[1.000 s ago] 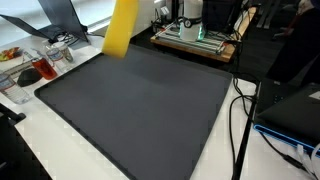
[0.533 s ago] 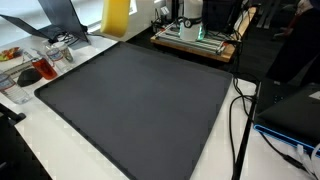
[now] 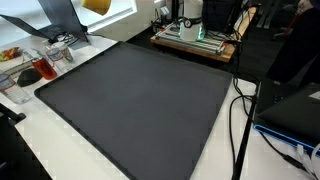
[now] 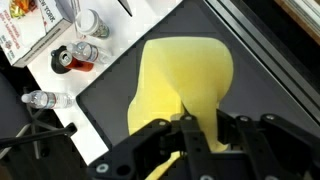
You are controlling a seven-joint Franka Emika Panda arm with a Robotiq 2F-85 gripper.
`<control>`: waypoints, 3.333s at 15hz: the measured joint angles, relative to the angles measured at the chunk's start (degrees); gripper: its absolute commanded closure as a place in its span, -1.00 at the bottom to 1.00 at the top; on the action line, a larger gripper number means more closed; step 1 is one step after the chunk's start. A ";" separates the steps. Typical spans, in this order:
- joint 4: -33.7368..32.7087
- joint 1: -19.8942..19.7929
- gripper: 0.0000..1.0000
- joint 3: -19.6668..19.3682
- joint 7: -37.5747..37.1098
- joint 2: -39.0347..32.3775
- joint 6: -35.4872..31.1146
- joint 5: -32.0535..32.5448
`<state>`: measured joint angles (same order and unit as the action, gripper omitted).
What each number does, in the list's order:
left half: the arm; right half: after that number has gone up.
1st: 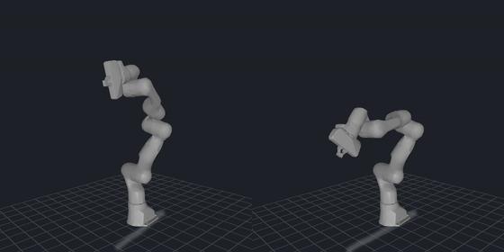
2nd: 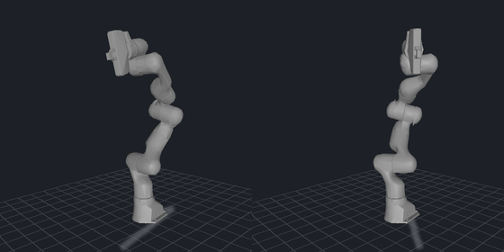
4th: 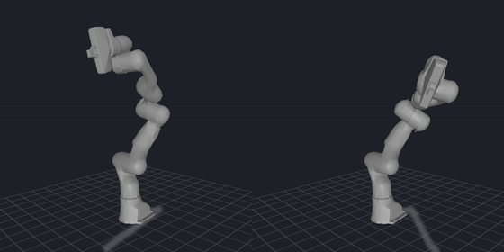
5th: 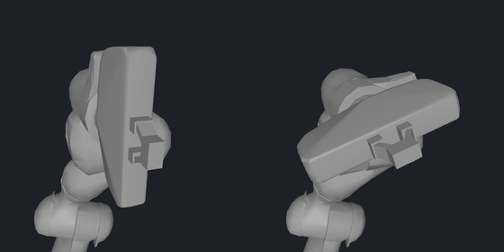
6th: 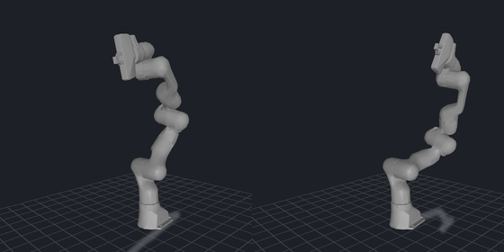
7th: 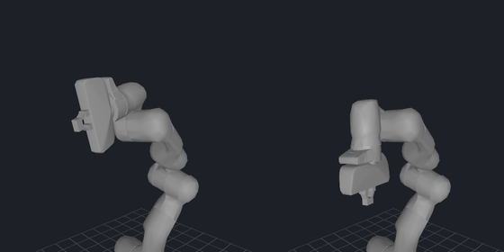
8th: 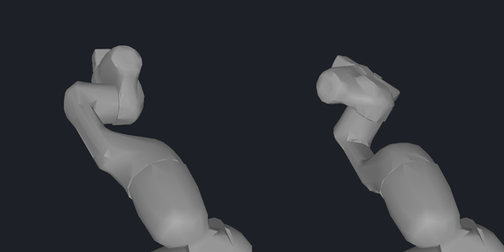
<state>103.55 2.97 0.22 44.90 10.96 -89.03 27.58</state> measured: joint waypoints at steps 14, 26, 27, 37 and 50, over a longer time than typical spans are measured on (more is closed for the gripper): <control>-3.60 1.00 -1.00 1.89 3.27 0.30 -0.19 0.75; -3.59 1.27 -1.00 2.27 3.55 -0.16 -0.61 -0.60; -3.59 1.27 -1.00 2.24 3.55 -0.29 -0.64 -1.16; -2.66 1.97 -1.00 2.91 3.01 -4.05 -4.06 -9.40; 0.15 4.83 -1.00 7.48 -10.70 -13.39 -9.18 -9.37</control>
<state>103.70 7.81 7.70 34.21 -2.43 -98.21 18.21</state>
